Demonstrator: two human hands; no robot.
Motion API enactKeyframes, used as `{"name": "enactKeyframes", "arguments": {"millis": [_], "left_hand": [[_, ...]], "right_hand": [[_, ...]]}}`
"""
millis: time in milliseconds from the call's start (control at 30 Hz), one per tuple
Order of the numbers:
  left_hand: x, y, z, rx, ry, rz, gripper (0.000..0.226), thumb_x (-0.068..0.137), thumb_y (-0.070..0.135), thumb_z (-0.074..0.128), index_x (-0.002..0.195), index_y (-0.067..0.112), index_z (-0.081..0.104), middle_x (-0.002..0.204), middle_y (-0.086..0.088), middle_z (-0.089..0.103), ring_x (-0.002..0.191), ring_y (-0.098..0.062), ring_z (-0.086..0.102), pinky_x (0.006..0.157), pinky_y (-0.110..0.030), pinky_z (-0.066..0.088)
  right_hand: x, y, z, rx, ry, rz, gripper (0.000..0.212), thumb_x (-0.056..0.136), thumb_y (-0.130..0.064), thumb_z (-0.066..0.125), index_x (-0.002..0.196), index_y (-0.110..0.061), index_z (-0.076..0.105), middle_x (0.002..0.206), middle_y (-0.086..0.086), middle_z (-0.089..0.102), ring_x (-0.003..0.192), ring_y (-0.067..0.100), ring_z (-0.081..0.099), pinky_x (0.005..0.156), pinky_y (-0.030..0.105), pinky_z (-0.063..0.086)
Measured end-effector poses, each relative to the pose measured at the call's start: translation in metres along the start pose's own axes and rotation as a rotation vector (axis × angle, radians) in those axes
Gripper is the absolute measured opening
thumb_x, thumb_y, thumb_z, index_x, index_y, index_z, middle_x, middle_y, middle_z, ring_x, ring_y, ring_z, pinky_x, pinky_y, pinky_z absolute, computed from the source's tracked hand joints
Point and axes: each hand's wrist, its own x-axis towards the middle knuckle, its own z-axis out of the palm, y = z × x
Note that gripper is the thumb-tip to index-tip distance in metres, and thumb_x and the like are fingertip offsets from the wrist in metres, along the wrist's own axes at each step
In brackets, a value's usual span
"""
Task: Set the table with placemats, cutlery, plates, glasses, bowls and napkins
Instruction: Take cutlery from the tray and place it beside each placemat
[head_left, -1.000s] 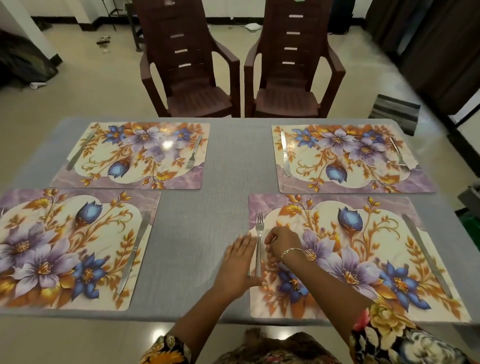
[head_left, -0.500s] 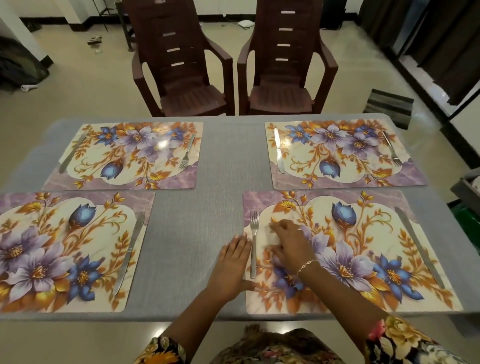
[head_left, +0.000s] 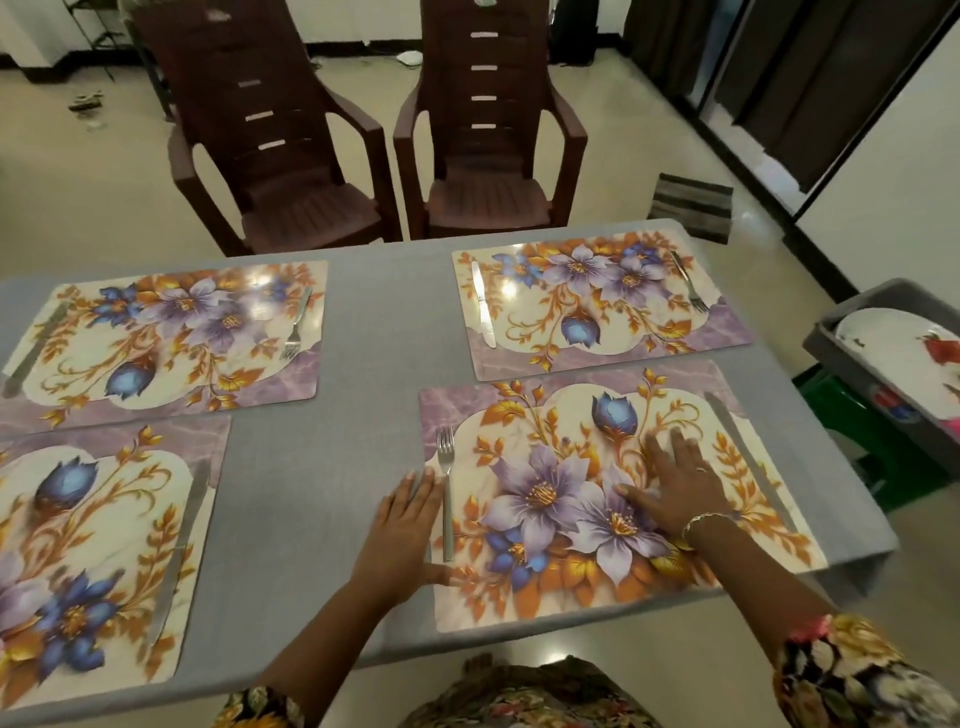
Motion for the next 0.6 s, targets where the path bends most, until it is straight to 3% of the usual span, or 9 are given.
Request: {"name": "enactKeyframes", "arguments": {"millis": [67, 167, 233, 267, 333, 367, 433, 500, 600], "left_hand": [[0.000, 0.000, 0.000, 0.007, 0.003, 0.007, 0.117, 0.076, 0.065, 0.057, 0.146, 0.010, -0.018, 0.139, 0.001, -0.034, 0.133, -0.018, -0.032, 0.106, -0.026, -0.015], [0.000, 0.000, 0.001, 0.034, -0.008, 0.013, 0.117, 0.075, 0.066, 0.056, 0.146, 0.011, -0.018, 0.139, 0.000, -0.035, 0.128, -0.017, -0.034, 0.106, -0.026, -0.015], [0.001, 0.000, 0.001, 0.051, -0.009, 0.009, 0.116, 0.076, 0.066, 0.056, 0.146, 0.011, -0.019, 0.140, 0.001, -0.034, 0.127, -0.017, -0.034, 0.106, -0.027, -0.015], [0.001, 0.000, 0.001, 0.051, -0.008, 0.005, 0.116, 0.076, 0.066, 0.056, 0.146, 0.011, -0.018, 0.145, 0.000, -0.032, 0.127, -0.017, -0.034, 0.106, -0.027, -0.015], [0.000, 0.000, 0.002, 0.061, -0.013, 0.004, 0.120, 0.071, 0.077, 0.048, 0.147, 0.011, -0.017, 0.151, -0.001, -0.027, 0.127, -0.016, -0.034, 0.106, -0.027, -0.016], [0.000, 0.000, 0.002, 0.064, -0.011, 0.010, 0.127, 0.062, 0.089, 0.037, 0.147, 0.011, -0.017, 0.151, -0.001, -0.026, 0.127, -0.016, -0.034, 0.106, -0.028, -0.016], [0.002, 0.001, 0.004, 0.054, -0.001, 0.005, 0.134, 0.052, 0.096, 0.028, 0.148, 0.012, -0.014, 0.153, -0.002, -0.024, 0.128, -0.014, -0.032, 0.108, -0.029, -0.015], [0.001, 0.003, 0.005, 0.067, -0.002, -0.028, 0.119, 0.070, 0.076, 0.051, 0.148, 0.013, -0.013, 0.156, -0.004, -0.019, 0.130, -0.011, -0.030, 0.113, -0.032, -0.011], [0.000, 0.007, 0.001, 0.096, -0.020, -0.061, 0.117, 0.074, 0.067, 0.059, 0.148, 0.013, -0.014, 0.157, -0.004, -0.018, 0.140, -0.017, -0.024, 0.116, -0.037, -0.006]], "right_hand": [[-0.001, 0.003, 0.002, 0.000, 0.001, 0.012, 0.139, 0.030, -0.092, -0.026, 0.149, -0.025, -0.001, 0.156, 0.011, -0.008, 0.144, 0.031, -0.003, 0.115, 0.040, 0.015], [-0.004, 0.004, 0.004, 0.005, 0.021, 0.008, 0.147, 0.019, -0.088, -0.035, 0.149, -0.025, -0.003, 0.156, 0.011, -0.010, 0.145, 0.030, -0.004, 0.115, 0.040, 0.013], [-0.006, 0.003, 0.000, 0.024, 0.017, 0.004, 0.136, 0.032, -0.093, -0.022, 0.148, -0.025, -0.003, 0.156, 0.010, -0.011, 0.145, 0.029, -0.005, 0.116, 0.040, 0.011], [-0.006, 0.003, 0.000, 0.032, 0.021, 0.002, 0.122, 0.047, -0.093, -0.008, 0.149, -0.025, -0.003, 0.156, 0.010, -0.012, 0.145, 0.029, -0.006, 0.116, 0.040, 0.010], [-0.005, 0.004, 0.002, 0.016, 0.020, -0.005, 0.094, 0.077, -0.080, 0.021, 0.149, -0.024, -0.003, 0.156, 0.011, -0.014, 0.144, 0.029, -0.007, 0.117, 0.041, 0.009], [-0.004, 0.004, 0.002, 0.007, 0.016, -0.010, 0.088, 0.083, -0.073, 0.029, 0.149, -0.024, -0.002, 0.156, 0.011, -0.014, 0.144, 0.029, -0.008, 0.116, 0.041, 0.009], [-0.002, 0.006, 0.003, 0.015, 0.021, -0.026, 0.085, 0.085, -0.068, 0.033, 0.149, -0.024, -0.003, 0.155, 0.011, -0.014, 0.144, 0.029, -0.008, 0.116, 0.041, 0.008], [0.000, 0.011, 0.005, 0.021, 0.018, -0.039, 0.086, 0.084, -0.069, 0.033, 0.149, -0.025, -0.004, 0.155, 0.011, -0.015, 0.144, 0.029, -0.008, 0.116, 0.042, 0.008], [0.002, 0.015, 0.007, 0.031, 0.026, -0.084, 0.088, 0.083, -0.070, 0.034, 0.148, -0.025, -0.004, 0.155, 0.011, -0.016, 0.144, 0.029, -0.009, 0.116, 0.042, 0.008]]}}
